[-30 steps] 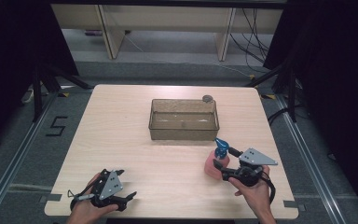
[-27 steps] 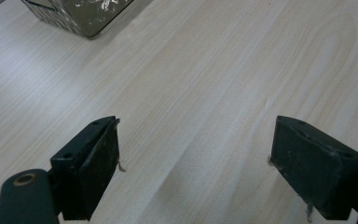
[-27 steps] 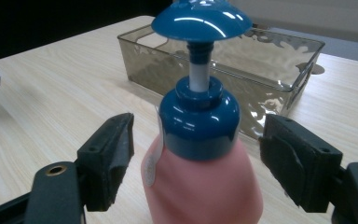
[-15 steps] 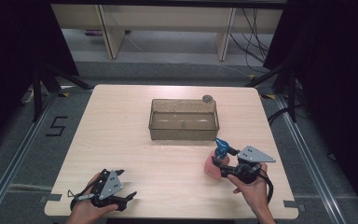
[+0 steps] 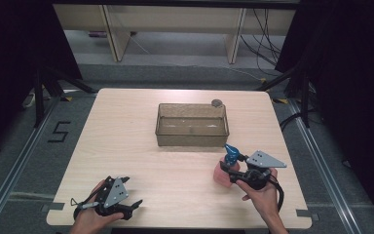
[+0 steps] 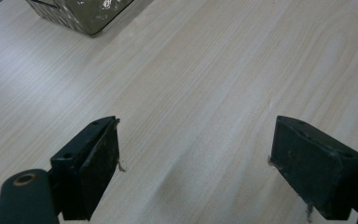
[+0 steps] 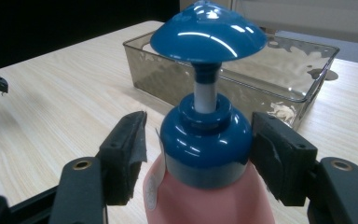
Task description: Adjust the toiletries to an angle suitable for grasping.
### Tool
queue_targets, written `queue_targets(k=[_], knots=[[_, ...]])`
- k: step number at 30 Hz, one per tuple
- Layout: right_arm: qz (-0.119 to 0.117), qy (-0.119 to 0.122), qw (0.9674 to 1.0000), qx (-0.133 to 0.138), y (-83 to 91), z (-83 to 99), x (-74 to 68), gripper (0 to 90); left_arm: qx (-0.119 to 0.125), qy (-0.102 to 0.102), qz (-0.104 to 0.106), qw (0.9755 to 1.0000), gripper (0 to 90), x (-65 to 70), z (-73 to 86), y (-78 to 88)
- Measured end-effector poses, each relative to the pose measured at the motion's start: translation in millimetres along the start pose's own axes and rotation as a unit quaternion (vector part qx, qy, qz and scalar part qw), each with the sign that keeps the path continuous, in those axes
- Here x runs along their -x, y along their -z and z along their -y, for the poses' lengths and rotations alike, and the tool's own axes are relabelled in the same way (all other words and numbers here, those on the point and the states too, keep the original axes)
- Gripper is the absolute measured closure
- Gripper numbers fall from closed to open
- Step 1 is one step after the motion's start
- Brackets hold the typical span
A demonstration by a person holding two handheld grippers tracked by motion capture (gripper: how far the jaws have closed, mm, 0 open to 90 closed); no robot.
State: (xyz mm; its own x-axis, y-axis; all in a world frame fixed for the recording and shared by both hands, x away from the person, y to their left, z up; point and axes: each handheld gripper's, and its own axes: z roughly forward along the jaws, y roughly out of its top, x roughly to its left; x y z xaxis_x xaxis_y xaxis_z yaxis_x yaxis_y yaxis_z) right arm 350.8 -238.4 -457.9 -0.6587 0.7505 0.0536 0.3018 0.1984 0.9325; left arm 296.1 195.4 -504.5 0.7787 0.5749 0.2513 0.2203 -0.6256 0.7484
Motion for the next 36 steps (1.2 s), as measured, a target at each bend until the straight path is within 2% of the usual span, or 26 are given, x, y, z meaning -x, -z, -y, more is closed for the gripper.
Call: queue_targets(k=[3,4,6,7,8,9,11,13,14,16,17,18,19,21,23,24,25,27,31,33,34,36], knots=[[0.001,0.006,1.0,-0.002,-0.2,-0.5,1.0,39.1,-0.006,-0.008,-0.006,0.9999,15.0,-1.2,0.1,-0.1],[-0.006,-0.002,1.0,-0.002,-0.8,-0.5,0.3,39.1,-0.009,-0.008,0.0,0.9999,15.0,-1.8,-0.3,0.1],[-0.006,-0.001,1.0,-0.002,-1.0,-0.6,0.3,39.2,-0.007,-0.008,-0.004,0.9999,15.0,-1.5,-0.2,-0.3],[-0.008,-0.015,0.9998,-0.003,-1.3,-0.2,-1.9,39.3,-0.003,-0.002,-0.007,1.0,15.0,-0.8,-0.3,-0.7],[-0.005,-0.007,1.0,-0.001,-1.8,-0.4,-1.0,39.5,-0.005,-0.007,-0.012,0.9999,15.0,-1.4,-0.3,-0.4],[-0.006,-0.014,0.9999,0.0,-2.1,-0.3,-1.9,39.7,-0.007,-0.009,-0.008,0.9999,15.0,-2.1,-0.3,-0.2],[-0.005,-0.008,1.0,0.001,-2.1,-0.5,-1.1,39.9,-0.007,-0.009,-0.008,0.9999,15.0,-2.2,-0.2,-0.3],[-0.006,-0.014,0.9999,0.0,-2.1,-0.2,-2.2,40.3,-0.007,-0.009,-0.008,0.9999,15.0,-2.3,-0.4,-0.5],[-0.004,-0.006,1.0,-0.004,-1.5,-0.4,-1.3,40.4,-0.004,-0.003,-0.008,1.0,15.0,-1.4,-0.8,-0.8],[-0.004,0.006,1.0,-0.001,-1.8,-0.7,0.4,40.9,-0.005,-0.008,-0.007,0.9999,15.0,-1.8,-1.0,-1.0],[-0.004,-0.001,1.0,-0.003,-1.6,-0.6,-0.3,41.3,-0.005,-0.007,-0.007,0.9999,15.0,-1.5,-1.1,-1.3],[-0.003,0.005,1.0,0.001,-2.5,-0.5,0.5,41.7,-0.005,-0.007,-0.006,0.9999,15.0,-1.5,-1.1,-1.5],[-0.003,0.005,1.0,0.001,-2.5,-0.5,0.5,41.7,-0.01,-0.009,0.005,0.9999,15.0,-2.2,-1.3,-0.9],[-0.002,0.01,0.9999,0.001,-3.8,-0.8,1.1,42.2,-0.009,-0.007,0.002,0.9999,15.0,-2.0,-1.4,-2.0],[-0.003,0.01,0.9999,0.002,-4.6,-0.8,1.1,42.5,-0.006,-0.006,0.004,1.0,15.0,-1.5,-1.6,-1.9],[-0.004,0.0,1.0,-0.001,-4.9,-0.9,-0.4,43.0,-0.006,-0.009,0.003,0.9999,15.0,-1.4,-1.6,-1.5],[-0.002,0.006,1.0,-0.002,-5.9,-0.9,0.2,43.3,0.002,0.003,0.003,1.0,15.0,0.1,-1.4,-2.7],[-0.001,0.015,0.9999,0.0,-6.8,-1.1,1.4,44.0,-0.004,-0.003,0.003,1.0,15.0,-1.3,-1.6,-2.8],[0.001,0.006,1.0,0.0,-7.0,-0.9,1.6,45.8,-0.01,-0.012,-0.004,0.9999,15.0,-1.6,-1.7,-3.3],[-0.001,0.004,1.0,0.0,-7.2,-1.1,2.0,46.9,-0.01,-0.009,0.002,0.9999,15.0,-1.9,-1.7,-2.3],[0.0,0.008,1.0,0.002,-7.8,-0.8,2.6,47.6,-0.003,-0.001,0.003,1.0,15.0,-1.1,-1.4,-3.0],[-0.001,0.006,1.0,-0.001,-6.9,-1.0,2.9,49.9,-0.007,-0.007,0.003,0.9999,15.0,-2.1,-1.5,-2.1]])
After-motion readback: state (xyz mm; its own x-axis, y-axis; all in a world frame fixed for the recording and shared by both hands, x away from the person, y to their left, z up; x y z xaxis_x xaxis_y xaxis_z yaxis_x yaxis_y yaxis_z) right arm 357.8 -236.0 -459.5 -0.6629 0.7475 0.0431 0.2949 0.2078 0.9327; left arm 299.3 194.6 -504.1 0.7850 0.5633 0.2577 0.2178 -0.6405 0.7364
